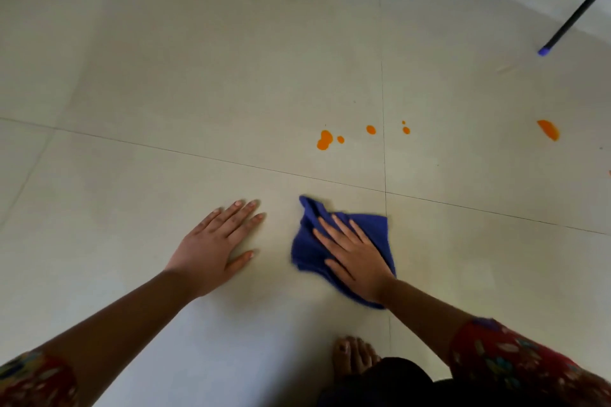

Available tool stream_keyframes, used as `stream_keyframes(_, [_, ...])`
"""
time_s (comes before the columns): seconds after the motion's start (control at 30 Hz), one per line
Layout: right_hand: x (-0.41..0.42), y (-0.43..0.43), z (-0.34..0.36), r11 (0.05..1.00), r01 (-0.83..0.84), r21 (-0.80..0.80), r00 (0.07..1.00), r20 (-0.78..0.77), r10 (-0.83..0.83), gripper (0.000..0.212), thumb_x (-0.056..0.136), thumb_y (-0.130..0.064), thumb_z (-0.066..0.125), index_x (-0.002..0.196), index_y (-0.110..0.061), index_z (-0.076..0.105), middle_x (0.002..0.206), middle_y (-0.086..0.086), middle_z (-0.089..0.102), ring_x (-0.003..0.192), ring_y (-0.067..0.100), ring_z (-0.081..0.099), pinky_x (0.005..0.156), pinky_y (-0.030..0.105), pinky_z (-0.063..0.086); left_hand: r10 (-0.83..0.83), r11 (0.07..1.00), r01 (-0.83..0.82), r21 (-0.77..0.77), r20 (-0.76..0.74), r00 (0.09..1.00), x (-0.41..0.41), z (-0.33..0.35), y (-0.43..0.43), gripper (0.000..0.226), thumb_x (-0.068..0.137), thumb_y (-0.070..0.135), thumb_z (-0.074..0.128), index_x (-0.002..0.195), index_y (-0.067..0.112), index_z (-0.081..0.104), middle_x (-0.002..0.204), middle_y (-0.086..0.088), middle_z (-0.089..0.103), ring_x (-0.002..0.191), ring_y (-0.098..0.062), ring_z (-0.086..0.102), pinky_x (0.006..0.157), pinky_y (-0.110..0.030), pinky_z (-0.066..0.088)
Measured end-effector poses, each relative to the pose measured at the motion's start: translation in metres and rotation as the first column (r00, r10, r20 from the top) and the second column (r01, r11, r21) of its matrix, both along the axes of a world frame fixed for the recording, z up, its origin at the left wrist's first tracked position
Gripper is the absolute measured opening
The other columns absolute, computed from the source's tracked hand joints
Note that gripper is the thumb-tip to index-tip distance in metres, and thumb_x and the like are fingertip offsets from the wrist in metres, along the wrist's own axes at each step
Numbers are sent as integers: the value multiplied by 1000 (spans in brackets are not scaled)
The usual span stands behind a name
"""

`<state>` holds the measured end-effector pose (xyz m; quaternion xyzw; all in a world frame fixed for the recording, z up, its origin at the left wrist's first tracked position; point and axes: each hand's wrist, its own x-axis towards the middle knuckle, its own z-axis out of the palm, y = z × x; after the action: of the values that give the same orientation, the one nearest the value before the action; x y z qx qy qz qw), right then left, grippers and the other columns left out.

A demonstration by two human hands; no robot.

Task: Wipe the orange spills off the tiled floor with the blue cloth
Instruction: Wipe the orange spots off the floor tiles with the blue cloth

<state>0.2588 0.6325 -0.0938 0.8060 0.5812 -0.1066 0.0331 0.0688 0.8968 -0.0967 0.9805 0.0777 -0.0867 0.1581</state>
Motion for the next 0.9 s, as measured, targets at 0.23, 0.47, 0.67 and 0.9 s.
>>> stream_keyframes(0.23, [57,-21,7,898,431,-90,897,-60,-437,63,92,-62,-6,148,-35,-14,158,-12,-16,147,14,-13,120,41,-2,15,1000,-14,6,-41,999,4,13,0,68,90,60,19,152,30,19,160,10,10,147,-11,15,118,-27,12])
stream_keyframes(0.47, [41,-38,16,975,118,-190,985,-105,-139,62,93,-60,-7,148,-36,-22,157,-10,-25,145,16,-25,117,40,-11,18,1000,-19,-8,-157,987,28,47,0,54,95,48,41,146,34,31,157,13,21,140,-12,29,103,-30,38])
stream_keyframes(0.67, [97,-58,16,869,475,-142,867,-92,-489,71,83,-72,-16,145,-39,-20,154,-14,-26,145,14,-21,119,52,-1,73,997,-66,42,-176,982,72,69,-5,54,97,47,39,148,33,26,155,13,27,139,-10,31,109,-28,31])
stream_keyframes(0.9, [74,-25,-1,971,239,24,971,-37,-238,60,99,-49,24,154,-31,12,162,-8,1,150,23,7,117,54,11,347,923,-362,-133,-120,930,121,34,-52,81,91,52,48,153,28,1,162,7,-5,149,-16,-2,119,-37,9])
